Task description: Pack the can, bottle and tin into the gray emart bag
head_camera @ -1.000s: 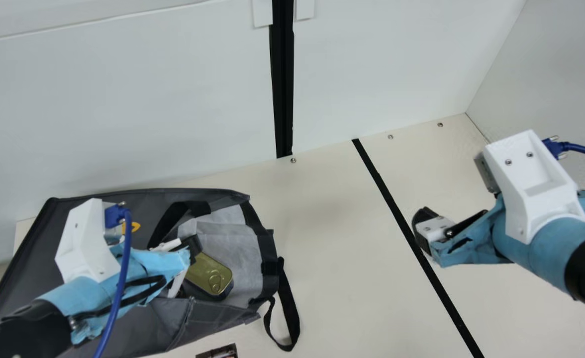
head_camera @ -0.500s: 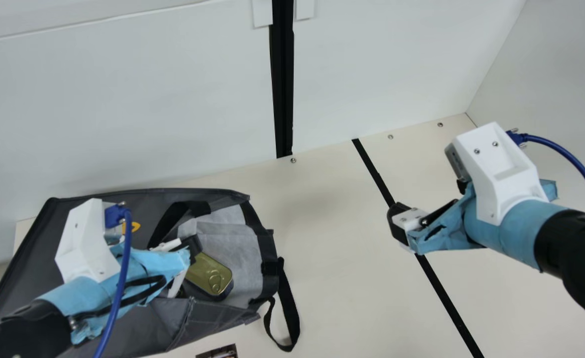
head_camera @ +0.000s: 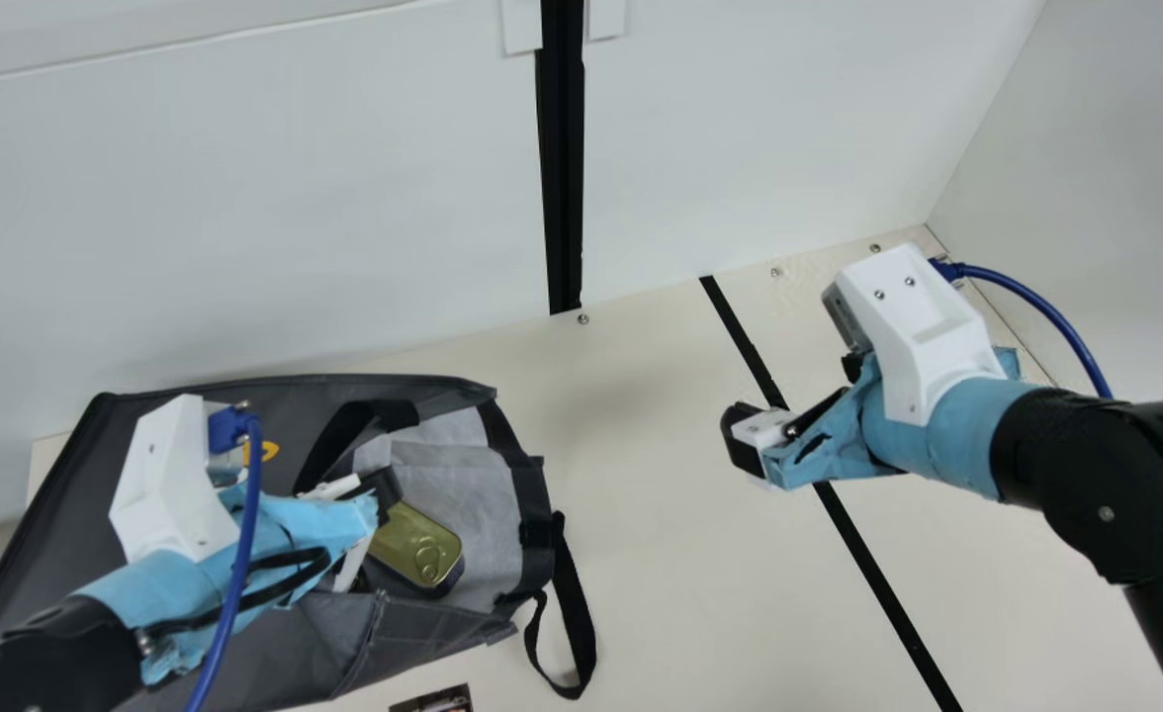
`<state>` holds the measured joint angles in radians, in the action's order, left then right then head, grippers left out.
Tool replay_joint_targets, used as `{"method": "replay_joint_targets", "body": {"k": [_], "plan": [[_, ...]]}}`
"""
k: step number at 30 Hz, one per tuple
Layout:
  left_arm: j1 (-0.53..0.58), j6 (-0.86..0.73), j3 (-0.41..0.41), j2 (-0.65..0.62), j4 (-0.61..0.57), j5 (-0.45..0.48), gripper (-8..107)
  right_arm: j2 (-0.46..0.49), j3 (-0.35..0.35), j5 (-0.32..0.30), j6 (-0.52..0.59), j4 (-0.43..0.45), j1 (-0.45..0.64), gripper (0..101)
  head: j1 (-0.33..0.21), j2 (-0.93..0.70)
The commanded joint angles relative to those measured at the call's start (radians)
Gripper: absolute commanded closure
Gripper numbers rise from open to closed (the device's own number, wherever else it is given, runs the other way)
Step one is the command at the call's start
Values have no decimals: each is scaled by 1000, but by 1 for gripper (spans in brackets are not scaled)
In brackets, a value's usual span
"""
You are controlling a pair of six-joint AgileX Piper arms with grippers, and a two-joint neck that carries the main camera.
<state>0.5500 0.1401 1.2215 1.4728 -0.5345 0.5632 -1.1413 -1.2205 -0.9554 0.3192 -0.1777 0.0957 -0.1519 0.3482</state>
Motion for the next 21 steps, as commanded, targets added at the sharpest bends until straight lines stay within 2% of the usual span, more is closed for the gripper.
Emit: {"method": "replay_joint_targets", "body": {"k": [1,21], "plan": [[0,0,0,0,0,0,89,-9,4,10,8,-14,0,10,-23,1],[0,0,0,0,0,0,89,-116,87,108,178,-211,5,10,-23,1]]}}
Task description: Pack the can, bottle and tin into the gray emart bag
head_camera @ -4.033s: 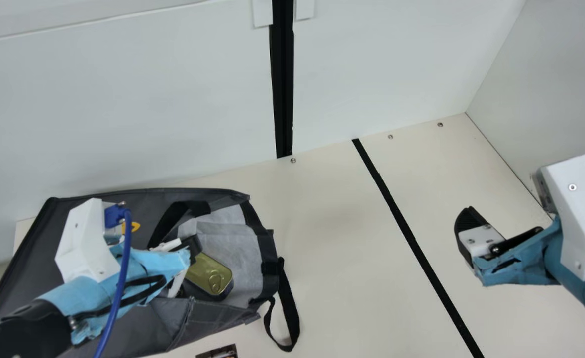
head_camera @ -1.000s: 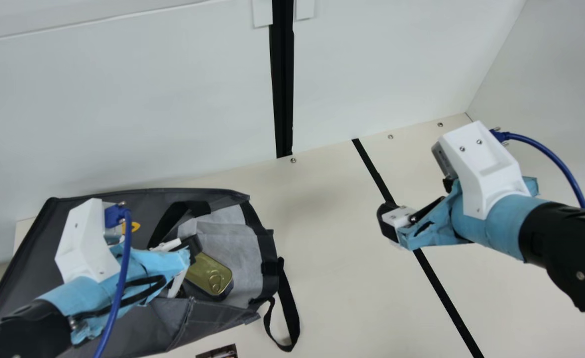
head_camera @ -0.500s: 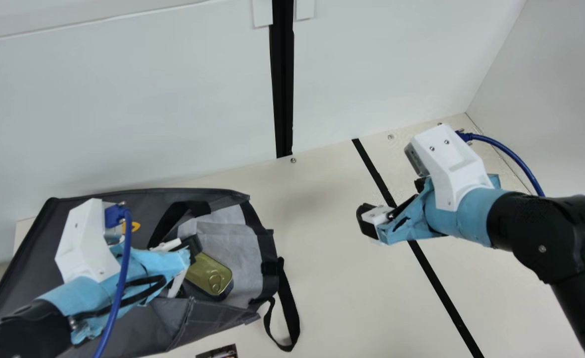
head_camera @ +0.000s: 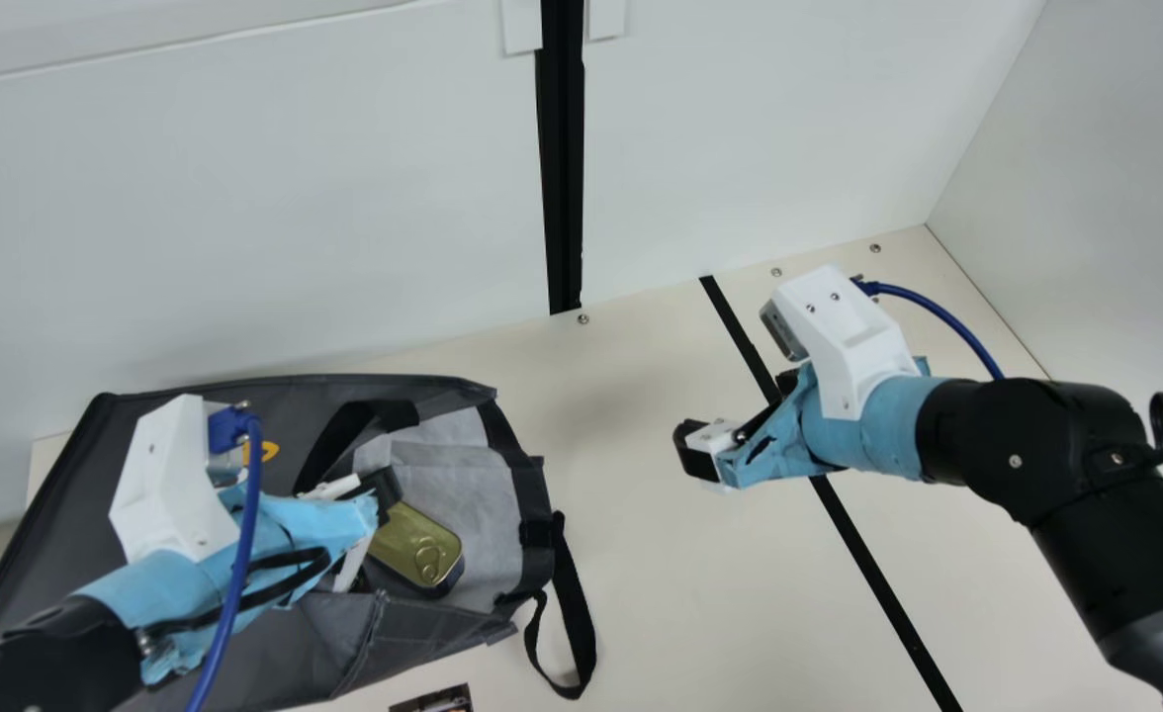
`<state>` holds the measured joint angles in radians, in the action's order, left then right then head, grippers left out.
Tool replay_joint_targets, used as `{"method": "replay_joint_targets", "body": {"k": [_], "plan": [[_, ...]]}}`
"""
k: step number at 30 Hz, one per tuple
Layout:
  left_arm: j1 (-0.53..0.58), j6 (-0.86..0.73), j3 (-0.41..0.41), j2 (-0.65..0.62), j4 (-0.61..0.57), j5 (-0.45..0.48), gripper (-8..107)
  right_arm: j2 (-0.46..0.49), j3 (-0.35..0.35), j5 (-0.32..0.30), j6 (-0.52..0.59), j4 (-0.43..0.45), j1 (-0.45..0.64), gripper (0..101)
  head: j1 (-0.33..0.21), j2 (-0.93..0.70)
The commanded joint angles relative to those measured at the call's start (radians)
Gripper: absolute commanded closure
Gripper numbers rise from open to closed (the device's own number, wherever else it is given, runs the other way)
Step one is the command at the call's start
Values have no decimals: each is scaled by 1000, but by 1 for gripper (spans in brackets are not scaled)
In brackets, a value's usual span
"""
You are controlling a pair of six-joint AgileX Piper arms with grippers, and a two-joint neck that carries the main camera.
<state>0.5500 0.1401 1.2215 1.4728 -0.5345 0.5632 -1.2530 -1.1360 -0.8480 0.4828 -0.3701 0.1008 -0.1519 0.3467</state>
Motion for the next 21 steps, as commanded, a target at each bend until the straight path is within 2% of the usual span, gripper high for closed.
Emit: {"method": "replay_joint_targets", "body": {"k": [1,21], "plan": [[0,0,0,0,0,0,89,-10,8,6,27,-34,0,10,-23,2],[0,0,0,0,0,0,89,-133,66,90,267,-284,-8,10,-23,2]]}}
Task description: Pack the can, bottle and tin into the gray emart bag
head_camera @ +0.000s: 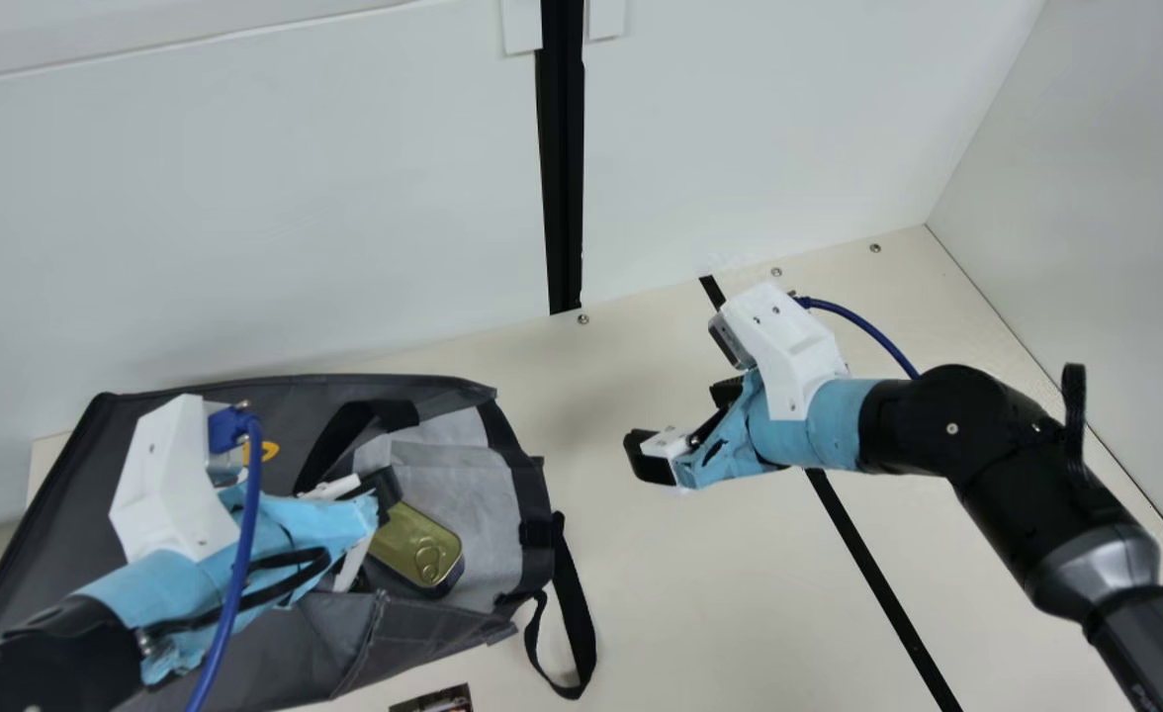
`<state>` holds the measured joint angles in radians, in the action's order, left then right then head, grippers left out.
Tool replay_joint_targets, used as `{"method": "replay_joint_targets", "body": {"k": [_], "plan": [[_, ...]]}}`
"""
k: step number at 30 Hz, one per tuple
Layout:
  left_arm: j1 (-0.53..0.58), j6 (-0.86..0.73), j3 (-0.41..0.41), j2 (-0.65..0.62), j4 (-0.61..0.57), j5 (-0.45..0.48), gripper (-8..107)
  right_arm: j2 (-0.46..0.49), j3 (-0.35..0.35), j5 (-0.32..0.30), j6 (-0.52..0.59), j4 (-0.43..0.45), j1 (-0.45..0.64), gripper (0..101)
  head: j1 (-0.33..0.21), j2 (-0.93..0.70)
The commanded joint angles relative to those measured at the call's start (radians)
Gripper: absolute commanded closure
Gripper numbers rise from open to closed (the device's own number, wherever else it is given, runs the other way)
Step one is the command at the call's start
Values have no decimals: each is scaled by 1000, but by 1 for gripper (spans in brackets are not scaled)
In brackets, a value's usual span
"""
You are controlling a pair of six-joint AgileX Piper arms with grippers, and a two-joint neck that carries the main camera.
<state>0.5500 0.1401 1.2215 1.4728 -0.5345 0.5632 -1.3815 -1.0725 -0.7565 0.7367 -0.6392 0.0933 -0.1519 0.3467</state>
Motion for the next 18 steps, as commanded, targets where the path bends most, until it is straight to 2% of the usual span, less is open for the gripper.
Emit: {"method": "replay_joint_targets", "body": {"k": [1,18], "plan": [[0,0,0,0,0,0,89,-11,4,2,23,-24,-1,10,-23,2],[0,0,0,0,0,0,89,-112,38,34,184,-181,-12,10,-23,2]]}}
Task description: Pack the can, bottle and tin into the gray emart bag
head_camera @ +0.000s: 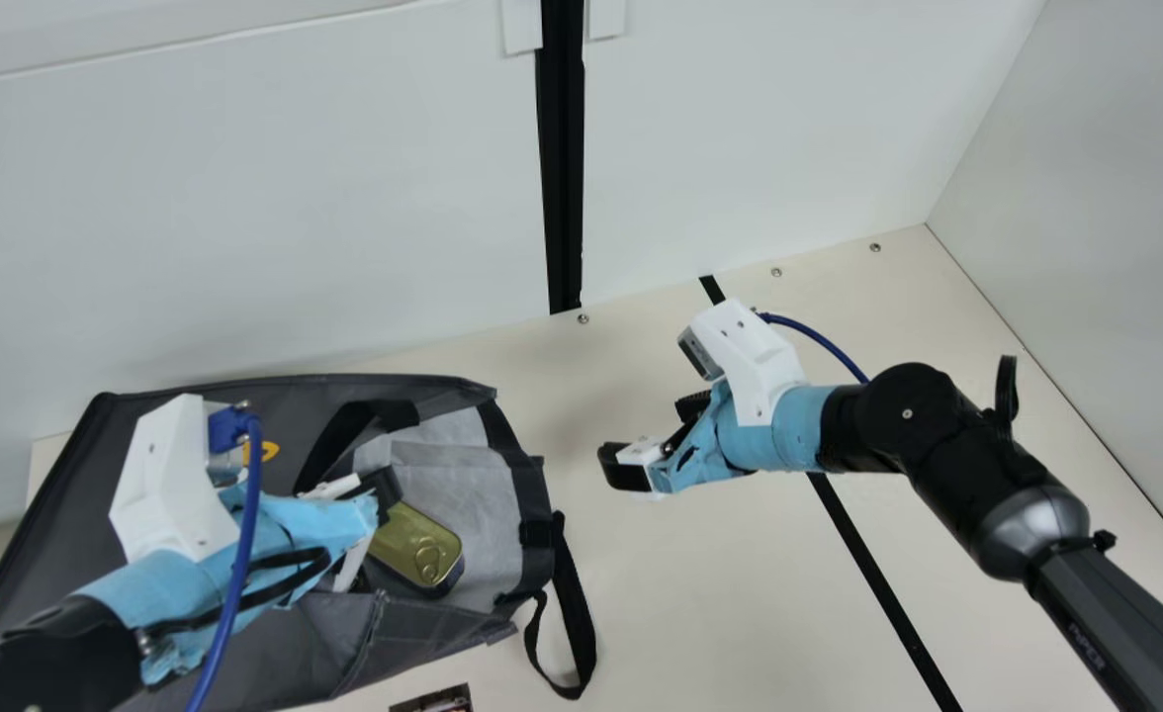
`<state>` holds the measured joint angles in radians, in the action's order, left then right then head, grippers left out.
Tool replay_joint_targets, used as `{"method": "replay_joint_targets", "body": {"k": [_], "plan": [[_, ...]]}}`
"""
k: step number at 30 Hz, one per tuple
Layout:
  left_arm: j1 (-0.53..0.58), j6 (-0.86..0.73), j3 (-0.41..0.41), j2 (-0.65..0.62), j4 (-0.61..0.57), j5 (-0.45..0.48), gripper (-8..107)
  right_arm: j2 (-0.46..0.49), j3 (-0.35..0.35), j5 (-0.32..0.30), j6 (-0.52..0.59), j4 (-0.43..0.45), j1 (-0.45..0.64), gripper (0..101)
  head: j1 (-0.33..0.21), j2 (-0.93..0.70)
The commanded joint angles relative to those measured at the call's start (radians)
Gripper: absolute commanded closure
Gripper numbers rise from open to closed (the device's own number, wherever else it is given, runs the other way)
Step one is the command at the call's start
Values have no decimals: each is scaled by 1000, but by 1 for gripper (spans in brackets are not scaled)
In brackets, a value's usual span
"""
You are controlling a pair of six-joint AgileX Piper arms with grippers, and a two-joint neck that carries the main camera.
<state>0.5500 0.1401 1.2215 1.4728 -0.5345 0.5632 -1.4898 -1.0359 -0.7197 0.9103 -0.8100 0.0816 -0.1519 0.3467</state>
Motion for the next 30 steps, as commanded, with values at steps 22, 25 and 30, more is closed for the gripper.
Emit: {"method": "replay_joint_targets", "body": {"k": [22,25,30], "plan": [[0,0,0,0,0,0,89,-143,14,17,195,-213,-67,10,-23,2],[0,0,0,0,0,0,89,-160,14,20,215,-234,-78,10,-23,2],[0,0,0,0,0,0,89,-188,11,22,245,-270,-94,10,-23,2]]}}
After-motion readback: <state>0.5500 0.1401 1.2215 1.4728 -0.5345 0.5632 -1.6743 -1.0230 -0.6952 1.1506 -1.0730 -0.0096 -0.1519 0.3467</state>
